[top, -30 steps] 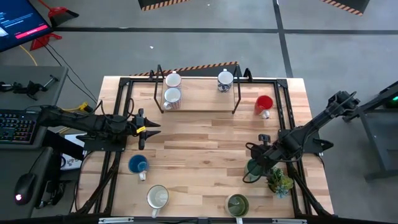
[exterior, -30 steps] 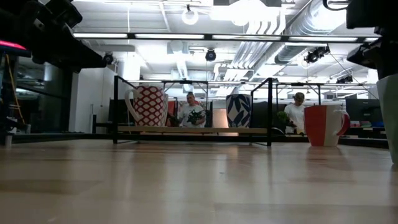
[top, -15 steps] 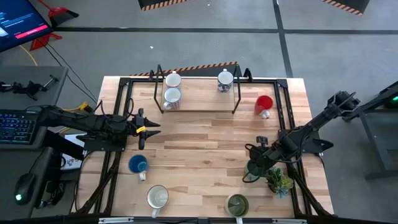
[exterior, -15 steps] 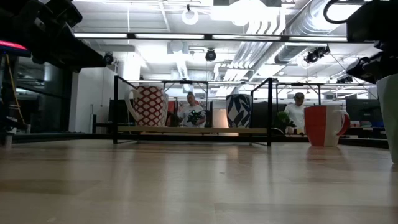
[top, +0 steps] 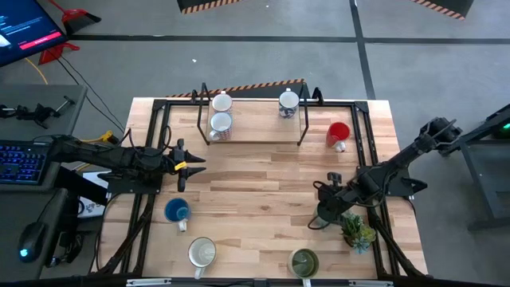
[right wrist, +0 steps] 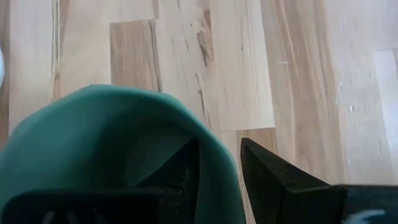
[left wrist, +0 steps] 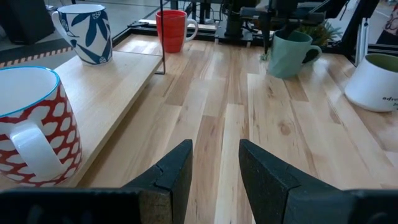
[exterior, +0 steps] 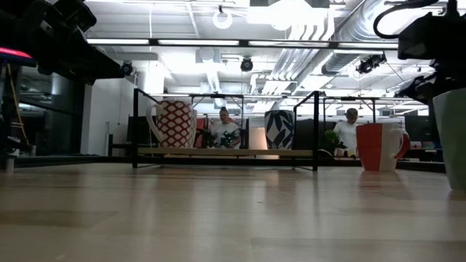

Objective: Place coffee mugs
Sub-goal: Put the light green mug on the shelf, then put the red mug on the shelf

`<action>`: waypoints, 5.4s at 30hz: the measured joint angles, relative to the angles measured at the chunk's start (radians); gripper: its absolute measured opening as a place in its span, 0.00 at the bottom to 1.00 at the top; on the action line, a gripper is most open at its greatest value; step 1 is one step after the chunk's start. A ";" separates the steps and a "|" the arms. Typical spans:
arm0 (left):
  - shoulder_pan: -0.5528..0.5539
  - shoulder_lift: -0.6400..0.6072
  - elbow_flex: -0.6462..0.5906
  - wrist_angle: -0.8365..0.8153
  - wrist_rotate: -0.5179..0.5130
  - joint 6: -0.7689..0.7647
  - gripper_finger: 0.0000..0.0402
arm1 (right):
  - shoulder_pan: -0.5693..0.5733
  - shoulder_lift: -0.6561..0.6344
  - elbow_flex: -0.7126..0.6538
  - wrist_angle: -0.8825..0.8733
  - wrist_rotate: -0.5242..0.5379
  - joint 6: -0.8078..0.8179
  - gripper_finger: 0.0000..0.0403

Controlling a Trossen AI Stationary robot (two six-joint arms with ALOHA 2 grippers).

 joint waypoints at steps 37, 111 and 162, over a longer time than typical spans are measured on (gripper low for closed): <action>0.000 0.007 0.000 -0.003 0.000 0.004 0.30 | -0.846 0.061 0.327 0.223 -0.207 -0.679 0.00; 0.000 0.062 0.000 -0.002 0.000 0.003 0.30 | -1.196 0.669 0.907 -0.328 -0.349 -0.887 0.06; 0.000 0.062 0.000 -0.003 0.001 0.003 0.30 | -1.173 0.347 0.904 -0.581 -0.286 -0.817 0.23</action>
